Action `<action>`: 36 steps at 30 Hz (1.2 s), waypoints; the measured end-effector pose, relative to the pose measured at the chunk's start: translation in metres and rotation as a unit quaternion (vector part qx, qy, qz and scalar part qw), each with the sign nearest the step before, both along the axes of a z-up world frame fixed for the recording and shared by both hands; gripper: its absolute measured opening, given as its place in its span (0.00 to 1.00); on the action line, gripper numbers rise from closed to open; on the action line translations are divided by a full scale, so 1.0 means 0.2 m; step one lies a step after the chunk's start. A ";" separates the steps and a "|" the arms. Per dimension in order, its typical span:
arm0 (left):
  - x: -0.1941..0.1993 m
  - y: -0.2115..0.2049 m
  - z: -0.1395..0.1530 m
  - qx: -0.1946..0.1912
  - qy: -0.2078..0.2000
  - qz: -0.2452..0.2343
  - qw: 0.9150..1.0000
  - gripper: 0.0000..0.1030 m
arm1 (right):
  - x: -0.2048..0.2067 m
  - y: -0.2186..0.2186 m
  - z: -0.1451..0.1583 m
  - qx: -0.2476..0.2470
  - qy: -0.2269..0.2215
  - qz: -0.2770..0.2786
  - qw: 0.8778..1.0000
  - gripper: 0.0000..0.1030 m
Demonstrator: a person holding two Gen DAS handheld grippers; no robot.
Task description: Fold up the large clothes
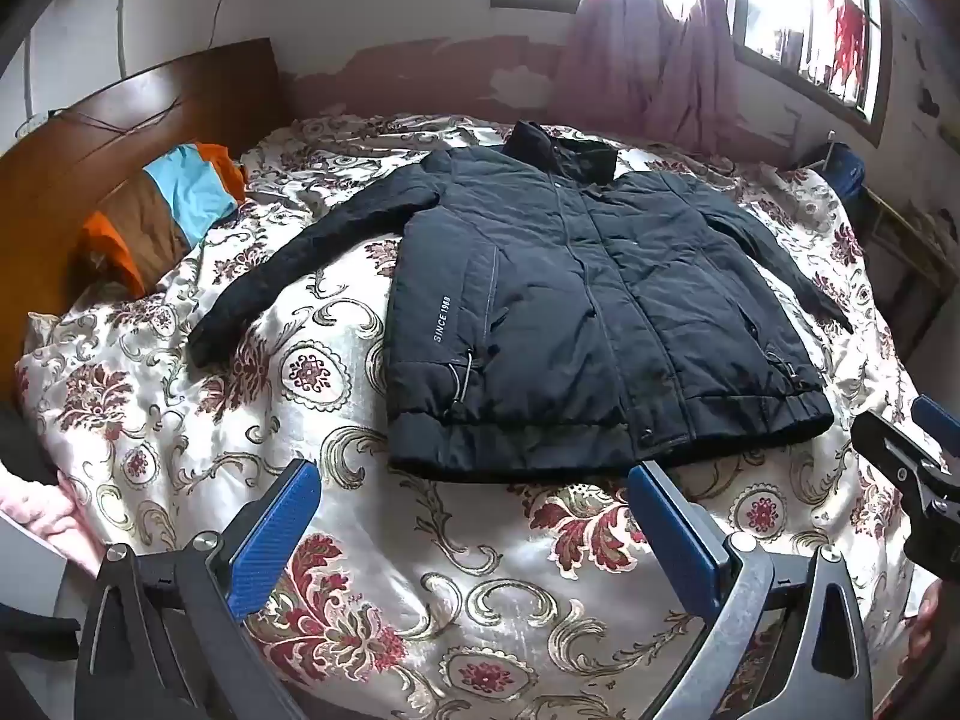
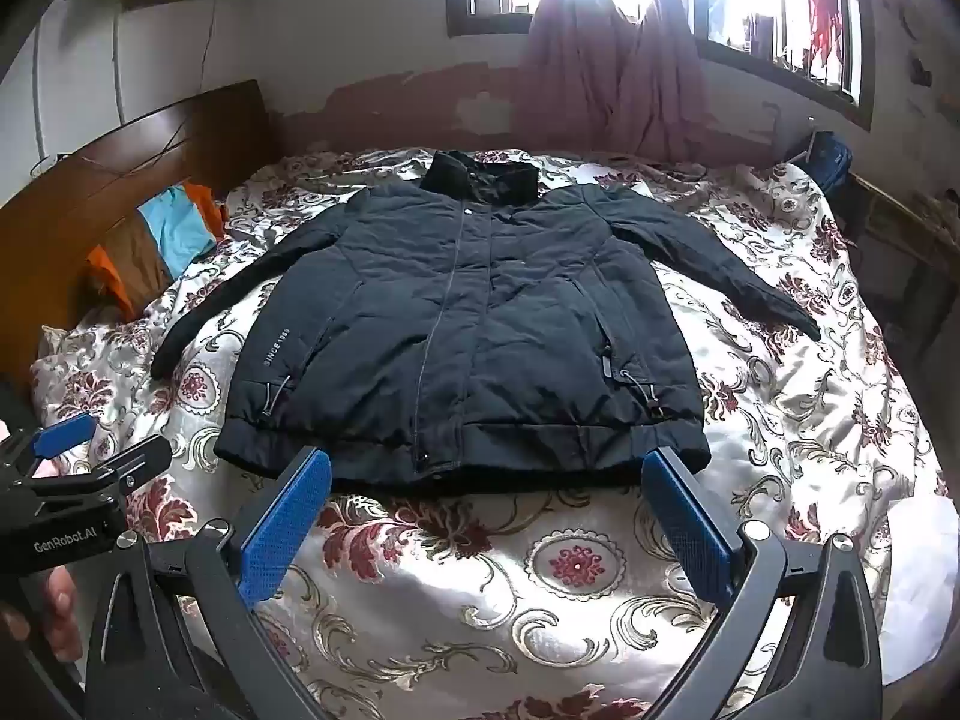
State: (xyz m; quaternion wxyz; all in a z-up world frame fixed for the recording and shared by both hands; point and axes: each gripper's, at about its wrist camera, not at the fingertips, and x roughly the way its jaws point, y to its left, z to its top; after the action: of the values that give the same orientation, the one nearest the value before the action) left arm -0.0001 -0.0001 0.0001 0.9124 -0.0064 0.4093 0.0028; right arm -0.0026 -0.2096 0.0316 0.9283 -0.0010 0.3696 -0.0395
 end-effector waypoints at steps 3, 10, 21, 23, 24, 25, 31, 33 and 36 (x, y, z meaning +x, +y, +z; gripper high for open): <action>0.00 0.00 0.00 -0.004 0.004 -0.002 1.000 1.00 | 0.00 0.00 0.00 0.005 -0.001 0.000 1.000 0.99; -0.02 -0.04 0.00 -0.015 0.006 -0.012 1.000 1.00 | 0.00 -0.04 -0.01 0.008 -0.001 -0.002 1.000 0.99; -0.01 -0.08 0.00 -0.014 0.008 -0.019 1.000 1.00 | -0.01 -0.05 -0.01 0.003 0.000 -0.005 1.000 0.99; -0.01 -0.08 0.00 -0.014 0.007 -0.019 1.000 1.00 | -0.01 -0.05 -0.01 0.003 0.000 -0.005 1.000 0.99; -0.01 -0.08 0.00 -0.015 0.007 -0.019 1.000 1.00 | -0.01 -0.06 -0.01 0.003 -0.001 -0.006 1.000 0.99; -0.01 -0.08 0.00 -0.015 0.008 -0.019 1.000 1.00 | -0.02 -0.07 0.00 0.002 -0.001 -0.007 1.000 0.99; -0.02 -0.09 0.00 -0.015 0.008 -0.020 1.000 1.00 | -0.03 -0.08 0.00 0.002 0.000 -0.008 1.000 0.99; -0.02 -0.09 0.00 -0.016 0.008 -0.021 1.000 1.00 | -0.03 -0.08 0.00 0.003 0.000 -0.008 1.000 0.99; -0.02 -0.10 0.00 -0.015 0.007 -0.022 1.000 1.00 | -0.02 -0.08 0.00 0.002 0.000 -0.008 1.000 0.99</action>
State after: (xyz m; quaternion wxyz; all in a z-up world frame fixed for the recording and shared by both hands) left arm -0.0040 -0.0209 -0.0001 0.9090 -0.0112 0.4160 -0.0239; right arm -0.0075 -0.2261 0.0308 0.9281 0.0039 0.3695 -0.0459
